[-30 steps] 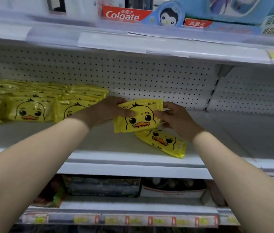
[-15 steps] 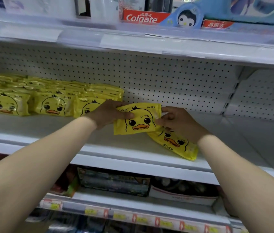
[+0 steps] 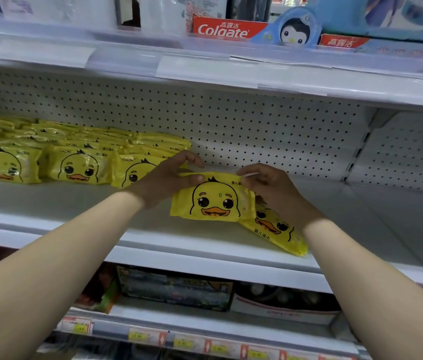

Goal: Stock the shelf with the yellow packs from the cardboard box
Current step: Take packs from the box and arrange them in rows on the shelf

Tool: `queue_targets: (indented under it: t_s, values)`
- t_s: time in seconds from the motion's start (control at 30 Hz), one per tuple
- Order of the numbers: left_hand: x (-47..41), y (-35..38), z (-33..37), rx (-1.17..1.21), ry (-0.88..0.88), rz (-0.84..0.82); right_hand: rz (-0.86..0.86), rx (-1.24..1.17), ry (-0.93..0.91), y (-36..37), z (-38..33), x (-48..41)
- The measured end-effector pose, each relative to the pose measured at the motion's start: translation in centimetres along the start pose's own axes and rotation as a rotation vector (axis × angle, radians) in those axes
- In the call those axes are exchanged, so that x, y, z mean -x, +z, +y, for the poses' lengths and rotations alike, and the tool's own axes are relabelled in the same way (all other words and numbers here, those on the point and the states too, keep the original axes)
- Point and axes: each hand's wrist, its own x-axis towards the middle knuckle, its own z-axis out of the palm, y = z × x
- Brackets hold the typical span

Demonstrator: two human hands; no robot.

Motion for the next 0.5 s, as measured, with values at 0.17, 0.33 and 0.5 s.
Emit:
queue_targets:
  t_s: [0.17, 0.33, 0.5]
  values:
    - [-0.1, -0.1, -0.6, -0.028, 0.054, 0.001, -0.011, -0.025, 0.054, 0.5, 0.1, -0.6]
    - [-0.1, -0.9, -0.6, -0.025, 0.007, -0.032, -0.055, 0.051, 0.139, 0.9, -0.1, -0.9]
    - [-0.2, -1.9, 0.0, -0.093, -0.099, -0.151, -0.034, 0.148, 0.103, 1.4, -0.3, -1.1]
